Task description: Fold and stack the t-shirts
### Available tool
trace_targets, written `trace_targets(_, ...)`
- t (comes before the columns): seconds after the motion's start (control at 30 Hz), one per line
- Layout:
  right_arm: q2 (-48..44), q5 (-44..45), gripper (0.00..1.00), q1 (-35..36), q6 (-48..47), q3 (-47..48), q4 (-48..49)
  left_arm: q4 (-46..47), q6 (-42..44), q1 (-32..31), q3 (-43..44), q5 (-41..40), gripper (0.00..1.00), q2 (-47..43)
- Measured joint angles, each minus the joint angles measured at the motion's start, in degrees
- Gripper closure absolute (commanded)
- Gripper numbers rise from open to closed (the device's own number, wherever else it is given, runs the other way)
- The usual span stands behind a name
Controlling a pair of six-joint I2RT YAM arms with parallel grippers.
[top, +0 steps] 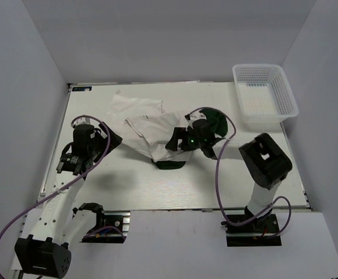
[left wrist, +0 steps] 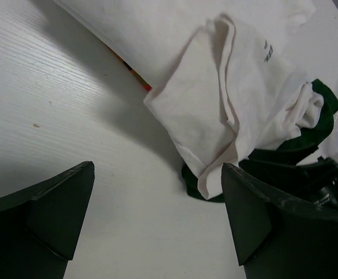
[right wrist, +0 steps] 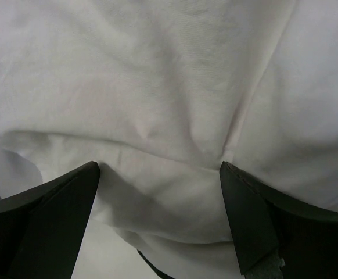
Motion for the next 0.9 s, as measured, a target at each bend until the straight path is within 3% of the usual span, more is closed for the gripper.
trace_targets(0.17, -13.29, 4.79, 0.1, -0.9, 4.68, -14.95, -0.2, 0.81, 0.63, 0.0, 0.7, 0.33, 0.0, 0.42)
trace_targets(0.33, -26.29, 8.15, 0.1, -3.76, 10.23, -25.64, -3.91, 2.36, 3.43, -0.5, 3.45, 3.74, 0.0, 6.93)
trace_targets(0.57, -49.0, 10.67, 0.1, -5.09, 10.75, -29.9, -24.63, 7.45, 8.35, -4.5, 4.81, 7.56, 0.0, 14.1)
trace_targets(0.77, -57.77, 10.32, 0.1, -5.05, 6.08, -24.33, -30.05, 8.96, 17.59, -13.22, 19.91, 5.79, 0.0, 29.31)
trace_targets(0.9, -55.43, 8.63, 0.1, -5.07, 4.57, -23.15, -29.31, 5.22, 24.63, -21.4, 36.0, -3.5, 0.0, 44.39)
